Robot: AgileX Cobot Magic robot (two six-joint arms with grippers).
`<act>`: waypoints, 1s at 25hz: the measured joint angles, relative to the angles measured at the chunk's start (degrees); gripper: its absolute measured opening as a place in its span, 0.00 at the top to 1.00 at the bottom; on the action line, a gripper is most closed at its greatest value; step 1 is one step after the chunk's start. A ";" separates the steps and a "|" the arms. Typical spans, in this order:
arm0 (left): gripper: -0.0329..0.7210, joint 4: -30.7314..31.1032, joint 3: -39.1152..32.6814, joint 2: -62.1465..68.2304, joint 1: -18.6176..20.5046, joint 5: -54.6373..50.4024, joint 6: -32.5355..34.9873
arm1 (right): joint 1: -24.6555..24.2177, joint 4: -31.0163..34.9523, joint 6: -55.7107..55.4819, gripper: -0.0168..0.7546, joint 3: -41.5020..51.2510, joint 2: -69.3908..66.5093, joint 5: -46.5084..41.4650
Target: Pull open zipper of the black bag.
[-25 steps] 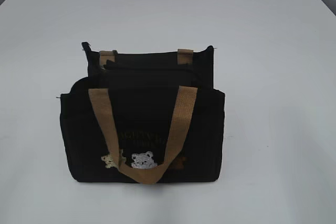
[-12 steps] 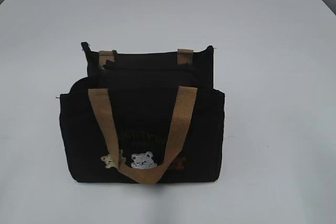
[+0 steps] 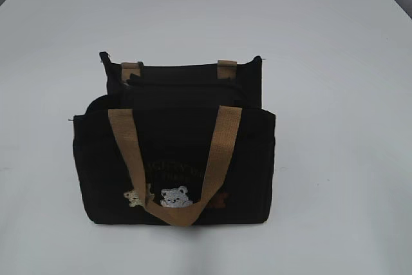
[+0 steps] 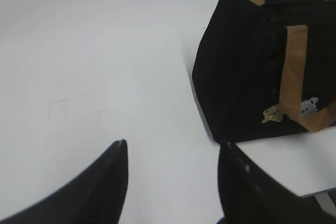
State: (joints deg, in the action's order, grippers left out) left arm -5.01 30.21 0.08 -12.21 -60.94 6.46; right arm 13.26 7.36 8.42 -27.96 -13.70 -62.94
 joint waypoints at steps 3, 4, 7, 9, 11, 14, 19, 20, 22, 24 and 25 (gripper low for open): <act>0.41 0.00 0.00 0.00 0.00 0.00 0.00 | 0.00 0.42 0.00 0.29 0.00 0.00 0.00; 0.41 0.00 0.00 0.00 0.00 0.00 0.00 | 0.00 0.64 -0.04 0.29 0.00 0.00 0.00; 0.41 0.00 0.00 0.00 0.00 0.00 0.00 | 0.00 1.33 -0.04 0.29 0.00 0.00 0.05; 0.42 0.00 0.00 -0.14 0.13 0.07 0.00 | 0.00 1.51 -0.04 0.29 0.00 0.00 0.05; 0.44 0.00 0.00 -0.08 1.26 0.07 0.00 | 0.00 1.51 -0.04 0.29 0.00 0.00 0.05; 0.47 0.00 0.00 -0.27 5.21 0.14 0.00 | -0.75 1.63 -0.06 0.29 0.00 0.71 0.15; 0.53 0.00 0.00 -0.55 10.02 0.14 0.00 | -10.11 1.68 -0.11 0.29 0.00 5.65 0.15; 0.54 0.00 0.00 -0.55 10.18 0.14 0.00 | -11.94 1.68 -0.11 0.29 0.06 7.22 0.15; 0.56 0.00 0.00 -0.55 10.18 0.14 0.00 | -14.43 1.68 -0.11 0.29 0.06 10.10 0.15; 0.59 0.00 0.00 -0.55 10.18 0.14 0.00 | -15.54 1.68 -0.11 0.29 0.06 12.94 0.21; 0.60 0.00 0.00 -0.55 10.18 0.14 0.00 | -15.62 1.68 -0.11 0.29 0.06 13.64 0.18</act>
State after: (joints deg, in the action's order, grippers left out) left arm -5.01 30.21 -0.47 -2.02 -60.80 6.46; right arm -2.36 9.04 8.31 -27.90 -0.06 -62.76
